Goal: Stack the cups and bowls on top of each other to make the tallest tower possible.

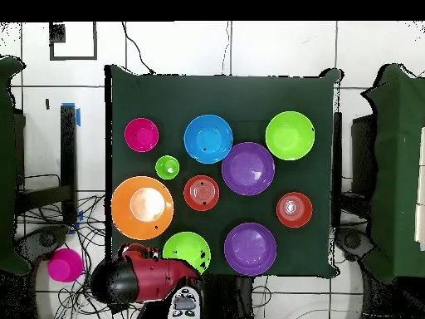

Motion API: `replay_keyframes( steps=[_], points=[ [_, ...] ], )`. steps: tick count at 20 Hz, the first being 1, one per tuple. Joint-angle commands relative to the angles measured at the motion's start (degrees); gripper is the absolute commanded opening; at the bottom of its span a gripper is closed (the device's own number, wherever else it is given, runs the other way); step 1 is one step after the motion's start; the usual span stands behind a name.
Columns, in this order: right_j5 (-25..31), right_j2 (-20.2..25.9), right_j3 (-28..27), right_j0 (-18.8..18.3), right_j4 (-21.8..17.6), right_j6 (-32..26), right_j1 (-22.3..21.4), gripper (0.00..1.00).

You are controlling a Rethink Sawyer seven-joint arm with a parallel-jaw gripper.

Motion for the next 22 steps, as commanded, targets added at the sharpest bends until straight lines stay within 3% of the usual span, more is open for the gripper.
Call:
replay_keyframes(
  steps=[1,8,14,22],
  points=[
    [1.8,3.96,-4.21,-0.87,-2.33,4.77,0.91,1.0],
    [1.91,4.44,-4.07,-0.9,-2.03,5.24,0.69,1.0],
    [5.77,5.92,-7.61,2.2,0.91,6.3,0.74,1.0],
    [6.32,5.92,-9.4,4.64,2.59,8.16,1.91,1.0]
  ],
)
